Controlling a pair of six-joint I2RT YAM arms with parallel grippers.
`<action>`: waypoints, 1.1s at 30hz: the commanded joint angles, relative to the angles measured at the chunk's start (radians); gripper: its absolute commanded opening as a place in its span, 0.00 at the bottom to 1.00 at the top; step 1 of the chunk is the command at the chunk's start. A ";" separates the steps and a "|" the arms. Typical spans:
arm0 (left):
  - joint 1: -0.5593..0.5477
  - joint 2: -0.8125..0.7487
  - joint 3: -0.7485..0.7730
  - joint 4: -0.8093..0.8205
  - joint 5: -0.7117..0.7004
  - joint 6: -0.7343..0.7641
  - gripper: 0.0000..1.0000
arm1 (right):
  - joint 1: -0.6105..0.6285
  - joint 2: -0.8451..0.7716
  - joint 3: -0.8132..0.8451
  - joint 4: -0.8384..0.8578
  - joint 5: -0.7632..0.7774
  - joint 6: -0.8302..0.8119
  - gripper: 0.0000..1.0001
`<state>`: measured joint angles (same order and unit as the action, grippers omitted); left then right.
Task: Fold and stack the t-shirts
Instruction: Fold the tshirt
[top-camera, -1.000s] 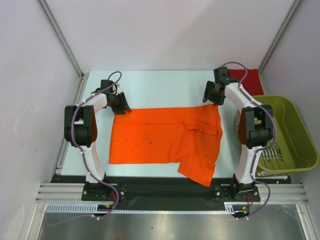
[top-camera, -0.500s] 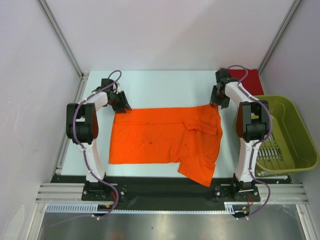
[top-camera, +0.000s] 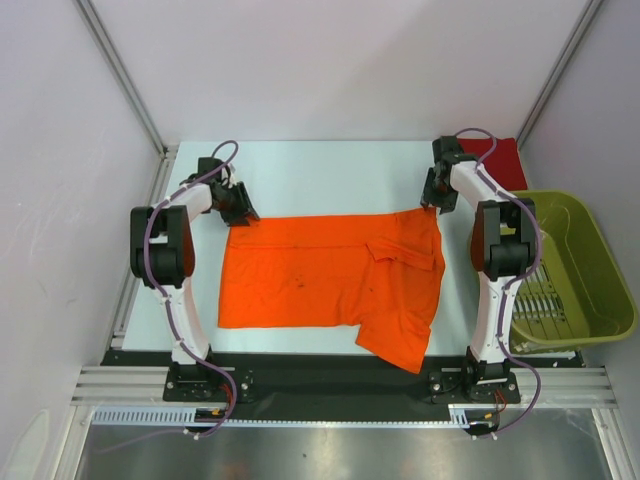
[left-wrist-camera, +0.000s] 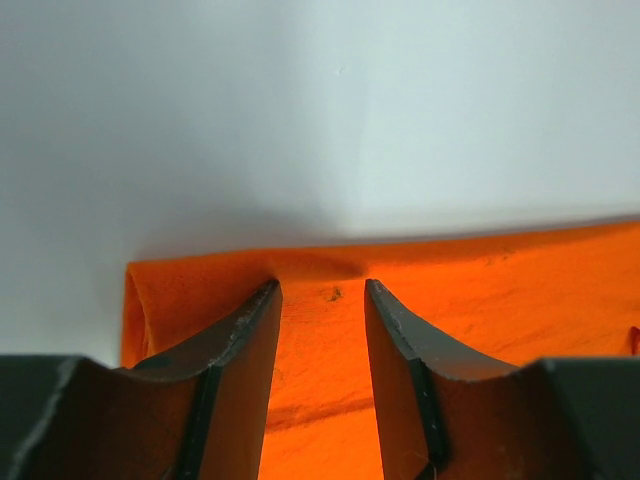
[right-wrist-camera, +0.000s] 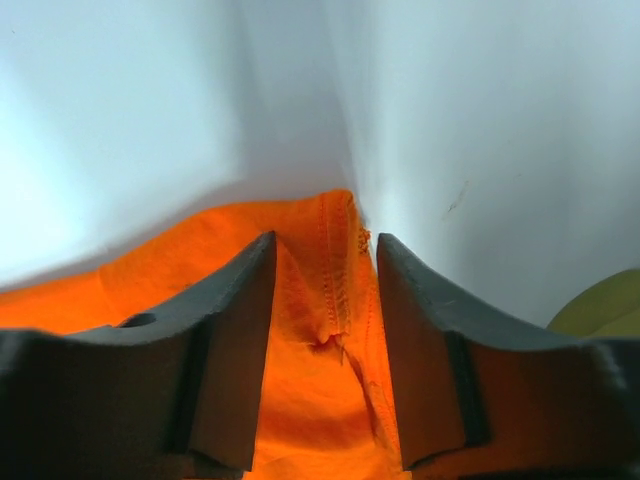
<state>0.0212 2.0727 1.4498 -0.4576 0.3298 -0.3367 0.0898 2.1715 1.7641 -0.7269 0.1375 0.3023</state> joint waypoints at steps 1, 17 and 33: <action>0.023 0.041 0.014 -0.035 -0.060 0.030 0.46 | -0.010 0.021 0.046 0.014 -0.004 0.012 0.44; 0.040 0.024 0.058 -0.084 -0.150 0.031 0.41 | -0.019 0.042 0.110 -0.055 0.137 -0.049 0.25; 0.010 -0.713 -0.538 -0.122 -0.347 -0.215 0.55 | 0.255 -0.433 -0.180 -0.082 -0.088 -0.019 0.73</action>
<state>0.0372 1.4727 1.1004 -0.5297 0.0162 -0.4221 0.2512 1.8984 1.7401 -0.8284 0.1871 0.2481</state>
